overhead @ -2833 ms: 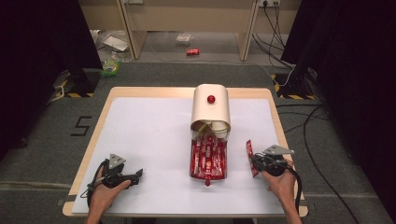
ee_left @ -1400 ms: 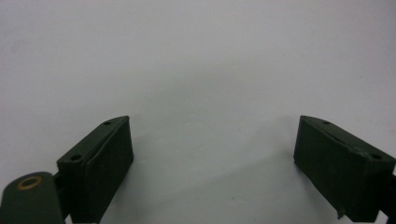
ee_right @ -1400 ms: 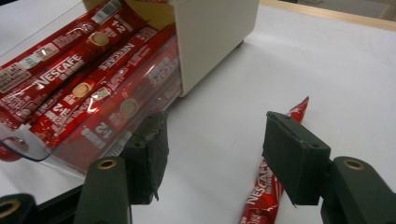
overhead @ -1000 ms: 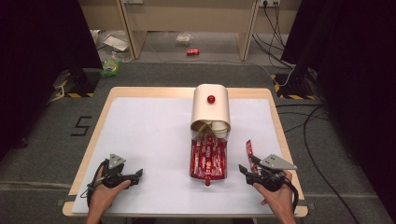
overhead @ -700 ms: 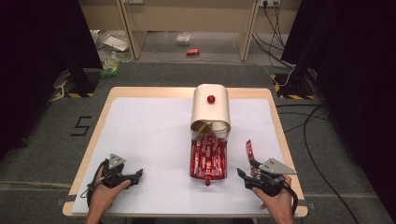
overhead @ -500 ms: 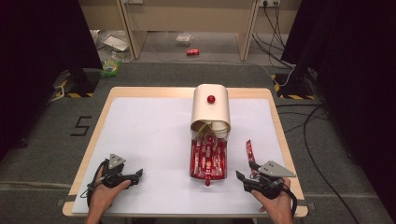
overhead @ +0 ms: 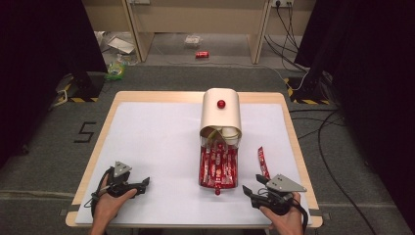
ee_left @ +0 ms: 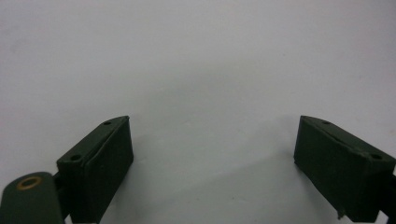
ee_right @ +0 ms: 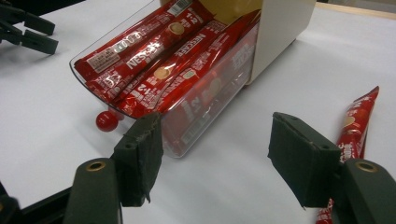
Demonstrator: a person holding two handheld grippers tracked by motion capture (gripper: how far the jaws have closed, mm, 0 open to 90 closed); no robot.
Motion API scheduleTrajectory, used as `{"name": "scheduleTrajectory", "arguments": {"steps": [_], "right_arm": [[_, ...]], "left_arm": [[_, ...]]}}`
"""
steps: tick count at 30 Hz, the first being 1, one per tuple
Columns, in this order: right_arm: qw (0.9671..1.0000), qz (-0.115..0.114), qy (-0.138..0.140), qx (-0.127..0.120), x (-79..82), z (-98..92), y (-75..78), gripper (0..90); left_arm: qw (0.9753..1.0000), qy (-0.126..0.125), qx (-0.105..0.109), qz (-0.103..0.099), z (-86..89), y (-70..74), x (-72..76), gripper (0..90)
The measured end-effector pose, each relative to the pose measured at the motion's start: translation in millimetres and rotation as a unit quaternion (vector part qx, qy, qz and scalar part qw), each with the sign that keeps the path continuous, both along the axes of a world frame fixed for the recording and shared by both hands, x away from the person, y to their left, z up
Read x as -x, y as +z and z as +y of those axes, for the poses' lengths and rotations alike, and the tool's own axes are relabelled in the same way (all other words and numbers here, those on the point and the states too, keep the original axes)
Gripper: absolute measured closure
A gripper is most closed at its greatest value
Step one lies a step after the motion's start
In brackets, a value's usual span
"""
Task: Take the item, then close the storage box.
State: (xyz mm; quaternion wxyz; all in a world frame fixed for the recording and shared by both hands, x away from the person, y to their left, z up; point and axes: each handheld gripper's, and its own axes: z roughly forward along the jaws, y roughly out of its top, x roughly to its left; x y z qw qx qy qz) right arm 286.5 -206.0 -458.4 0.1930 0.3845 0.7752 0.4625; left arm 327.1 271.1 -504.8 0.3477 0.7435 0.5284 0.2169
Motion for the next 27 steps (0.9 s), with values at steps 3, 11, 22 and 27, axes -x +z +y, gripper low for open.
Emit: {"name": "scheduleTrajectory", "arguments": {"steps": [3,11,22,27], "right_arm": [[1.0,0.003,0.003,-0.002,2.3,1.4,-0.7,34.9],[0.9999,0.011,0.008,0.002,7.0,6.8,-5.0,30.6],[0.9994,0.021,0.024,0.016,8.7,16.8,-13.1,27.1],[0.9993,0.024,0.022,0.017,8.4,18.8,-15.1,26.3]], "left_arm": [[1.0,0.0,0.0,0.0,0.0,0.0,0.0,11.0],[1.0,0.0,0.0,0.0,0.1,0.0,0.0,11.0],[1.0,0.0,0.0,0.0,0.1,0.0,-0.1,11.0],[1.0,0.0,0.0,0.0,0.1,0.0,-0.1,11.0]]}}
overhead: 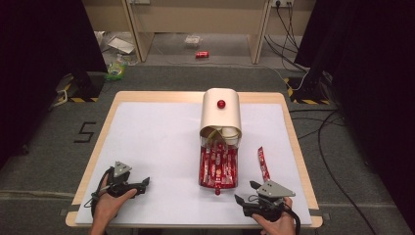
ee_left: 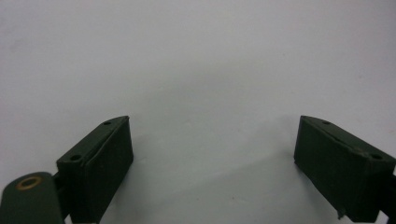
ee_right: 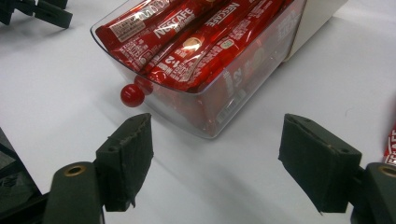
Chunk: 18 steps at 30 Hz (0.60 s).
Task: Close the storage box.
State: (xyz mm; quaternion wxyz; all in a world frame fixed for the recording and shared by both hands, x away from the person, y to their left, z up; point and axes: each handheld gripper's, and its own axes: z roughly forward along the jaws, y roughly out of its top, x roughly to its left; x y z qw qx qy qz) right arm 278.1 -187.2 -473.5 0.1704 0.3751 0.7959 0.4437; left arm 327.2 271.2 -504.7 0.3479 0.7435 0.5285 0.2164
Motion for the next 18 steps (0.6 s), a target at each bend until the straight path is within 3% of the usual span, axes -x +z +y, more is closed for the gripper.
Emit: {"name": "scheduleTrajectory", "arguments": {"steps": [18], "right_arm": [[0.9999,-0.01,0.007,0.012,-3.3,15.2,-2.9,24.4]], "left_arm": [[1.0,0.0,-0.001,0.0,-0.2,0.0,0.1,11.0]]}}
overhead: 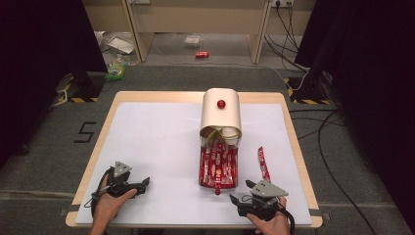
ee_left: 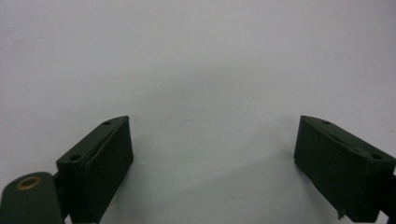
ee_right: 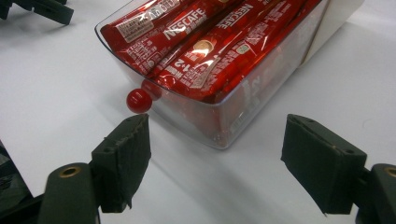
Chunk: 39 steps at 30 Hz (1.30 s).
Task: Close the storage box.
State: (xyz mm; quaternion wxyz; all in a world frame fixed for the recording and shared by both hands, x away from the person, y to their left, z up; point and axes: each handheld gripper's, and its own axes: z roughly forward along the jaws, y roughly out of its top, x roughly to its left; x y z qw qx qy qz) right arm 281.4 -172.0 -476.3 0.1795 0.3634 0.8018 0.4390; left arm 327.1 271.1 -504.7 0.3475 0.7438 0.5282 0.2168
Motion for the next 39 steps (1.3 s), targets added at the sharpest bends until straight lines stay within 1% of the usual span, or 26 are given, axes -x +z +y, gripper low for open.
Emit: {"name": "scheduleTrajectory", "arguments": {"steps": [5,10,13,16,20,22,28,30,35,39], "right_arm": [[0.9999,0.0,0.005,0.013,-4.8,6.2,-3.1,24.6],[0.9997,-0.001,0.002,0.026,-10.9,14.2,-6.2,25.3],[0.9996,-0.002,0.001,0.029,-15.4,19.3,-7.6,25.6],[0.9994,0.001,0.002,0.035,-18.3,23.8,-8.6,23.7],[0.999,-0.005,0.003,0.045,-18.4,27.7,-8.5,22.3],[0.9991,-0.003,0.001,0.042,-18.7,28.1,-8.4,22.0],[0.999,-0.003,-0.003,0.044,-19.1,30.3,-8.0,20.7],[0.9989,-0.008,-0.004,0.046,-19.9,30.9,-7.9,20.8],[0.9993,-0.014,-0.012,0.032,-23.1,30.4,-6.6,21.6],[0.9994,-0.017,-0.017,0.026,-25.0,30.7,-6.4,21.5]], "left_arm": [[1.0,0.0,-0.001,0.0,-0.2,0.0,0.1,10.9],[1.0,0.0,-0.001,0.0,-0.2,0.0,0.1,10.9],[1.0,0.0,0.0,0.0,-0.1,0.0,0.0,10.9],[1.0,0.0,-0.001,0.0,-0.1,0.0,0.0,10.9],[1.0,0.0,0.0,0.0,-0.1,0.0,0.0,10.9],[1.0,0.0,-0.001,0.0,-0.1,0.0,0.0,10.9],[1.0,0.0,0.0,0.0,-0.2,0.0,0.0,10.9],[1.0,0.0,0.0,0.0,-0.1,0.0,-0.1,10.9],[1.0,0.001,0.0,0.0,-0.1,0.0,0.0,10.9],[1.0,0.0,-0.001,0.0,-0.1,0.0,0.1,10.9]]}}
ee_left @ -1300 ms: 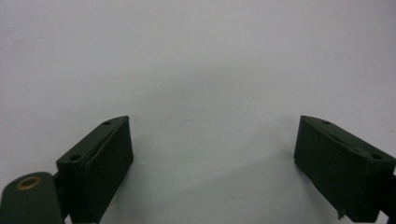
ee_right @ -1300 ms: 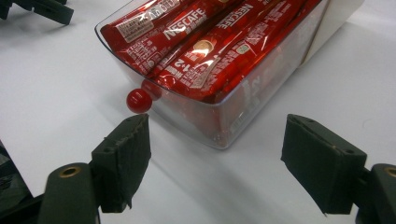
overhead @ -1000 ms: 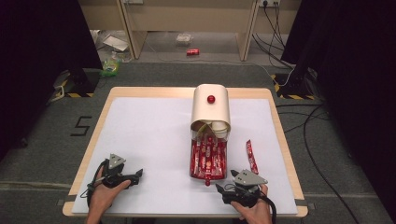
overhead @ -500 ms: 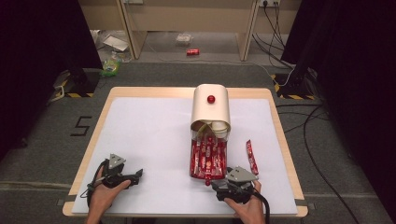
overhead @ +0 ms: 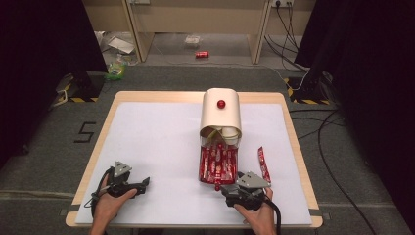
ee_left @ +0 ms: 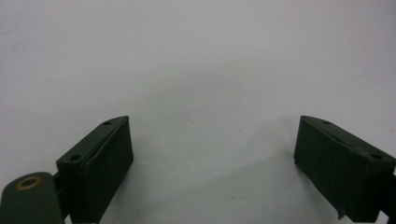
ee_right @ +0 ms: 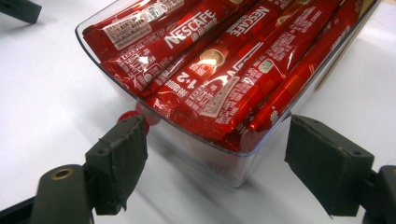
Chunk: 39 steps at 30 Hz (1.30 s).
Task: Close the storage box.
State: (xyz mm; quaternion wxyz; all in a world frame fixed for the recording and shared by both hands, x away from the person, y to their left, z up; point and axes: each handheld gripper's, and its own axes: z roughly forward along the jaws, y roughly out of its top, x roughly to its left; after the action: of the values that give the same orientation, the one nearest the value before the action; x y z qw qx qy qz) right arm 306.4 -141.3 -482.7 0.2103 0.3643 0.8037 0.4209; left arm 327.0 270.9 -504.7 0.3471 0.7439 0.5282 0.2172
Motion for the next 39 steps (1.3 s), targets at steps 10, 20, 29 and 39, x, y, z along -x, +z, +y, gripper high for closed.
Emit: {"name": "scheduleTrajectory", "arguments": {"steps": [10,20,29,39], "right_arm": [[0.9994,-0.022,-0.013,-0.022,-2.7,-1.9,3.4,23.7],[0.9983,-0.036,-0.022,-0.04,-6.3,-1.6,4.3,24.5],[0.9979,-0.041,-0.03,-0.039,-11.8,0.0,3.4,24.9],[0.9975,-0.045,-0.039,-0.039,-23.5,0.8,1.5,25.0]], "left_arm": [[1.0,0.0,0.0,0.0,0.0,0.0,0.0,10.9],[1.0,0.0,0.001,0.0,0.2,0.0,-0.1,10.9],[1.0,0.0,0.001,0.0,0.1,-0.1,-0.2,10.9],[1.0,0.0,0.0,0.0,0.1,0.0,-0.1,10.9]]}}
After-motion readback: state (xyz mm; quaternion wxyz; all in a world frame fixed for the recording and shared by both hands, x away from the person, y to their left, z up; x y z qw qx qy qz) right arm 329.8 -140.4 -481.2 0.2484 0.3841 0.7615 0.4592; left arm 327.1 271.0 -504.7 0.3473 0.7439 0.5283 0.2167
